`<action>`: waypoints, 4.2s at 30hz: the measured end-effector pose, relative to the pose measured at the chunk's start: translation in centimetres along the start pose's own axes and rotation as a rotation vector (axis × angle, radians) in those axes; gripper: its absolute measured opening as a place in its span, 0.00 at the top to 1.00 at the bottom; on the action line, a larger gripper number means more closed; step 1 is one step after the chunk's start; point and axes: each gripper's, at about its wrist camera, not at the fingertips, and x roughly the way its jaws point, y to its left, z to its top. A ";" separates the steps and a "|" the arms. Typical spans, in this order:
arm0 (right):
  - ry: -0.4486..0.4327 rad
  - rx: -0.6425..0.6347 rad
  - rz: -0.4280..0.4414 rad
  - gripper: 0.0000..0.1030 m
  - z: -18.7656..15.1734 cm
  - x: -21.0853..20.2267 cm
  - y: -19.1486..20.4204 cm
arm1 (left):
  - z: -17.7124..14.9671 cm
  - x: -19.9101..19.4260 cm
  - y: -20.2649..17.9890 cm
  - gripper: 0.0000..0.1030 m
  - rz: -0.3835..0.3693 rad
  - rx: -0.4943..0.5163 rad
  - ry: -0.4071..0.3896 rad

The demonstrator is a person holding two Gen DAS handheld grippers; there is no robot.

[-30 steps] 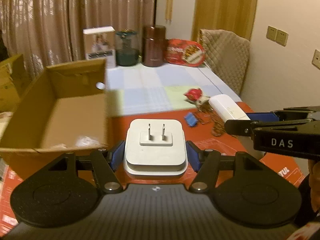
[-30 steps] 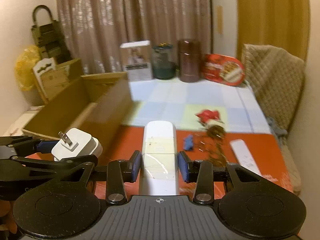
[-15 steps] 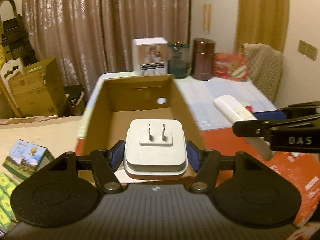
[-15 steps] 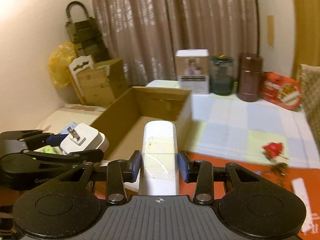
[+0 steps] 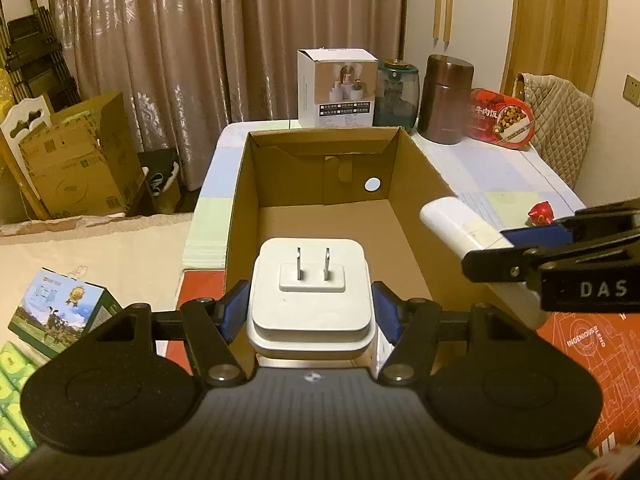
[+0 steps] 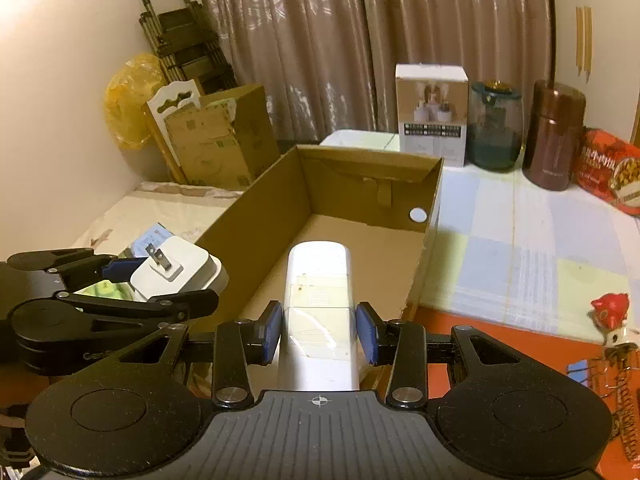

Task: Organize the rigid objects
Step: 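Carry the plug adapter and USB stick into the cardboard box and release, then move the right gripper back over the white remote on the mat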

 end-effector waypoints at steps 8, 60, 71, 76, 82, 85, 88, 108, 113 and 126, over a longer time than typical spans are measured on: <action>0.024 -0.003 -0.014 0.64 -0.4 1.3 -0.4 | -0.3 1.7 0.1 0.42 -0.011 0.011 0.024; -0.046 0.047 -0.005 0.59 -1.1 -1.3 -1.4 | -0.2 -0.4 0.5 0.42 -0.005 -0.062 -0.019; -0.147 0.137 -0.124 0.53 -5.2 -10.5 -4.8 | 0.0 -5.0 -4.3 0.42 -0.074 -0.074 -0.085; -0.167 0.174 -0.212 0.48 -8.4 -14.9 -7.0 | -0.4 -7.0 -8.0 0.41 -0.132 -0.072 -0.108; -0.158 0.231 -0.320 0.45 -12.4 -19.3 -10.3 | -1.4 -8.2 -12.4 0.41 -0.199 -0.071 -0.100; -0.160 0.262 -0.368 0.44 -13.9 -21.2 -12.0 | -1.9 -8.1 -14.1 0.41 -0.225 -0.075 -0.084; -0.168 0.297 -0.403 0.44 -15.1 -22.9 -13.5 | -2.2 -7.8 -15.9 0.38 -0.240 -0.061 -0.065; -0.149 0.324 -0.424 0.43 -14.1 -27.4 -20.3 | -0.4 -5.5 -23.7 0.31 -0.253 0.009 -0.054; -0.128 0.298 -0.411 0.43 -13.4 -27.5 -22.2 | 0.2 -4.5 -25.2 0.28 -0.241 0.012 -0.055; -0.005 0.196 -0.371 0.43 -15.6 -20.3 -28.7 | -0.7 2.2 -28.4 0.25 -0.235 0.034 0.007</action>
